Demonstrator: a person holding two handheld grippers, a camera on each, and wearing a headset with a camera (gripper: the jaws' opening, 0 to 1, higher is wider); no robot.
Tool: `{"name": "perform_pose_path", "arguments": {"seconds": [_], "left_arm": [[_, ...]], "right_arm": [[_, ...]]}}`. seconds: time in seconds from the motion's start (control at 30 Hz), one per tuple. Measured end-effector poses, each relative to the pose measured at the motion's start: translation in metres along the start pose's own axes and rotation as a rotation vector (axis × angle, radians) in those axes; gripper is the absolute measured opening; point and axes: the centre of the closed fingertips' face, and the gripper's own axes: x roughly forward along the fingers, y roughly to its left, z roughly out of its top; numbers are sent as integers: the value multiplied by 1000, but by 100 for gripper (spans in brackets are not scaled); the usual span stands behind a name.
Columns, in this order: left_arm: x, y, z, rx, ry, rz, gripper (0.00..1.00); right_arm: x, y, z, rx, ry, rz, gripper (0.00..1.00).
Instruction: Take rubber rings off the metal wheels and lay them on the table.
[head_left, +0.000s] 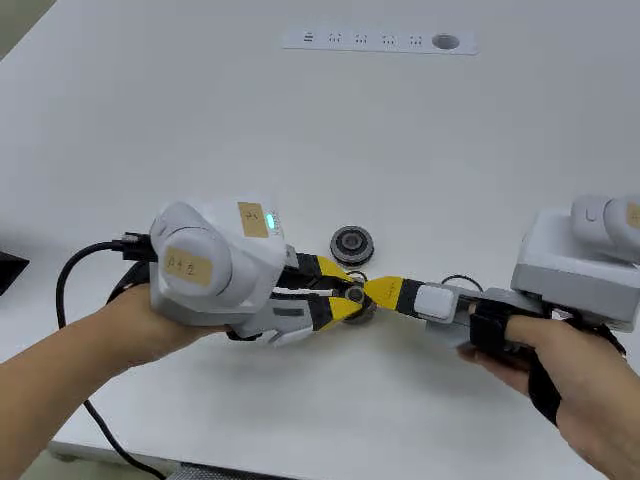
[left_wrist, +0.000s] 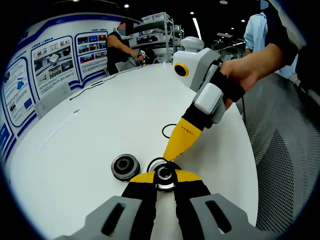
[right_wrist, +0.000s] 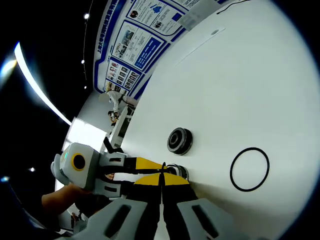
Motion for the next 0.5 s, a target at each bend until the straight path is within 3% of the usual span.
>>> {"name": "perform_pose_path", "arguments": {"seconds": [0.27, 0.5], "left_arm": [[-4, -1, 2, 24, 6, 6, 13], [-26, 12, 11, -29, -57, 76, 15]], "right_arm": [[2, 3, 1, 29, -14, 0, 1], [4, 8, 7, 49, -35, 13, 1]]}}
